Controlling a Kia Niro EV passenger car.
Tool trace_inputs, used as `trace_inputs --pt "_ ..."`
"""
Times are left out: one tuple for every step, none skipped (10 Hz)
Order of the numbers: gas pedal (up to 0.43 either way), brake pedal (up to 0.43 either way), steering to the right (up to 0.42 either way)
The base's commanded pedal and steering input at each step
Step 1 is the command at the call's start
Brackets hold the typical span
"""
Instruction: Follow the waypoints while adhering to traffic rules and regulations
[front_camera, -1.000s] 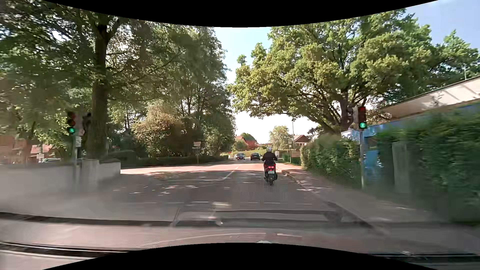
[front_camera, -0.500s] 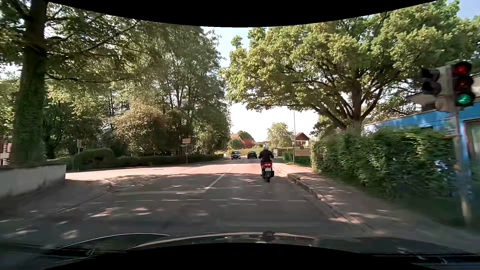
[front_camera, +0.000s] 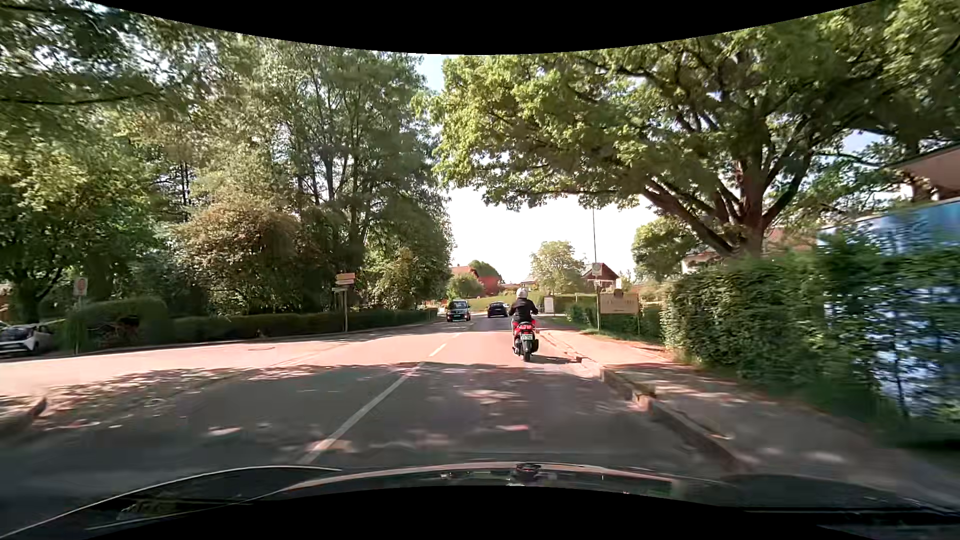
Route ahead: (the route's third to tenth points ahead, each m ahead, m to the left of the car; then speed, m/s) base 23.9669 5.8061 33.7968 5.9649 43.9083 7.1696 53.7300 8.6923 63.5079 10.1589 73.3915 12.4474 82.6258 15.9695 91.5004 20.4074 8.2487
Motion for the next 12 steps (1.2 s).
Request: trace_inputs --pt "0.130 0.006 0.012" --pt "0.130 0.006 0.008" --pt "0.130 0.006 0.000" --pt "0.130 0.006 -0.010" --pt "0.130 0.006 -0.018" --pt "0.138 0.006 -0.024" --pt "0.138 0.006 -0.026" --pt "0.150 0.006 -0.026" --pt "0.157 0.006 -0.022" --pt "0.177 0.006 -0.016" --pt "0.197 0.006 -0.010" --pt "0.197 0.006 -0.003"
